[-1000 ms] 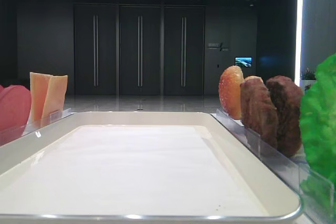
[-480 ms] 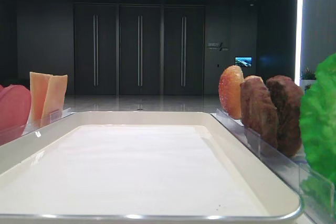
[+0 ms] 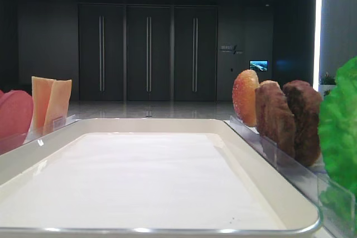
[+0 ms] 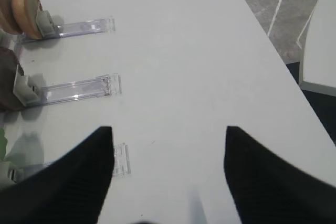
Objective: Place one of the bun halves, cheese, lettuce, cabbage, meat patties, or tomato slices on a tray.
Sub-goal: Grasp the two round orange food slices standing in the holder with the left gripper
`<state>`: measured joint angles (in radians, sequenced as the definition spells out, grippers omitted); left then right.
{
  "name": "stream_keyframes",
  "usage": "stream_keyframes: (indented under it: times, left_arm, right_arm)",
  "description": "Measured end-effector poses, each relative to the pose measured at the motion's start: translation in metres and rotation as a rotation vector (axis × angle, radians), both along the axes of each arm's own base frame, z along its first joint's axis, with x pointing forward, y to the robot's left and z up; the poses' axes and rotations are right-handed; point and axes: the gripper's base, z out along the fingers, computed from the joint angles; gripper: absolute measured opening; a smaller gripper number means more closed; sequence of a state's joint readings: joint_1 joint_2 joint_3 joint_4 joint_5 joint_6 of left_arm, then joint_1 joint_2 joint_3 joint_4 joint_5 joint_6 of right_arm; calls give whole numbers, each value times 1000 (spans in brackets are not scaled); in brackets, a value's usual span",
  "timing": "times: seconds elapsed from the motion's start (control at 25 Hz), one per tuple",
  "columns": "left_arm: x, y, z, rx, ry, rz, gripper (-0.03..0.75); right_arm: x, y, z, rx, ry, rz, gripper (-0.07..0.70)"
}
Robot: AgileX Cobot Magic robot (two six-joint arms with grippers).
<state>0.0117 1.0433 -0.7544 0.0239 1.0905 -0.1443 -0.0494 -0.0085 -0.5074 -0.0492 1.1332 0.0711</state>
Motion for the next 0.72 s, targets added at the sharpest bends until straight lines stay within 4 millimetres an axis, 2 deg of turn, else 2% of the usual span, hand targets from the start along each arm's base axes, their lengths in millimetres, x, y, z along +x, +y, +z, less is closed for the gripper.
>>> stream_keyframes:
  times: [0.24,0.56,0.72]
  left_arm:
    - [0,-12,1,-76,-4,-10,391]
    - [-7,-70,1,-137,-32,-109,391]
    - [-11,-98,-7,-104,-15,-146,391]
  right_arm:
    - [0,0,0,0,0,0,434]
    - [0,0,0,0,0,0,434]
    - [0,0,0,0,0,0,434]
